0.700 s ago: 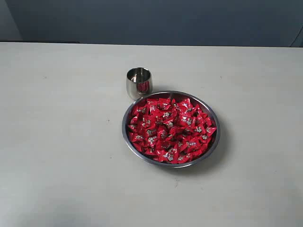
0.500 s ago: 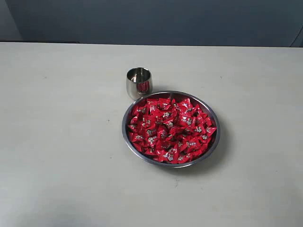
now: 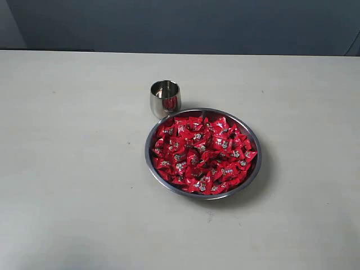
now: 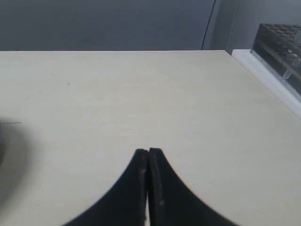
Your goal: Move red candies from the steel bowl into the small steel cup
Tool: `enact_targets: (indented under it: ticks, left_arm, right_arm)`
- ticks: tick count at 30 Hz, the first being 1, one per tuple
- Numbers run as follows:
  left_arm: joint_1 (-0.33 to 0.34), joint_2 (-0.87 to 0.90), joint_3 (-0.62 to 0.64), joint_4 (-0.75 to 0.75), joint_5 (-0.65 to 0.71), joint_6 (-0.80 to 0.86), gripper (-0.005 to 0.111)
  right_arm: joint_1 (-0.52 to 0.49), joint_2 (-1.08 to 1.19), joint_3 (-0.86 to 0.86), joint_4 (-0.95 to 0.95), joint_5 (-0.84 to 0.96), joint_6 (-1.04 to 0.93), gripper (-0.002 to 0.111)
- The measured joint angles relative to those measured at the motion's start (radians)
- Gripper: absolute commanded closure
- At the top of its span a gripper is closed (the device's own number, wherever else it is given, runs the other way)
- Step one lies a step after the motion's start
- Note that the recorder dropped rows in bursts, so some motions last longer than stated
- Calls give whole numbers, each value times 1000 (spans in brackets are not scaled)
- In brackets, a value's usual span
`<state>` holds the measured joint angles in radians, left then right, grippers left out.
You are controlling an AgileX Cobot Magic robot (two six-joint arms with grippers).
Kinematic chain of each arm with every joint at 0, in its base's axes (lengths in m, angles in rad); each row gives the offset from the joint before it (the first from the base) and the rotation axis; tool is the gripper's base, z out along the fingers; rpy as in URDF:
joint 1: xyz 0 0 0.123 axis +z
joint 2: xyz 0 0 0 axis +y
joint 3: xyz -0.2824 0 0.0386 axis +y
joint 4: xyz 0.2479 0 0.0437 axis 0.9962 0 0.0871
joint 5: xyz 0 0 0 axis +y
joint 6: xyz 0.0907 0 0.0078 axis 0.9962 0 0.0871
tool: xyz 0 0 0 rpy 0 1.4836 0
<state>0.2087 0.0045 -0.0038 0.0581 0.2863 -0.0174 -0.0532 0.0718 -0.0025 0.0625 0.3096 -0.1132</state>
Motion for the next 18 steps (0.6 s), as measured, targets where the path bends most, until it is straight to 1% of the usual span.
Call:
enact_targets:
  ticks: [6, 12, 18]
  left_arm:
    - [0, 0, 0, 0, 0, 0, 106]
    - [0, 0, 0, 0, 0, 0, 106]
    - [0, 0, 0, 0, 0, 0, 106]
  right_arm:
    - [0, 0, 0, -9, -34, 0, 108]
    - [0, 0, 2, 136, -192, 0, 108]
    - [0, 0, 2, 179, -217, 0, 108]
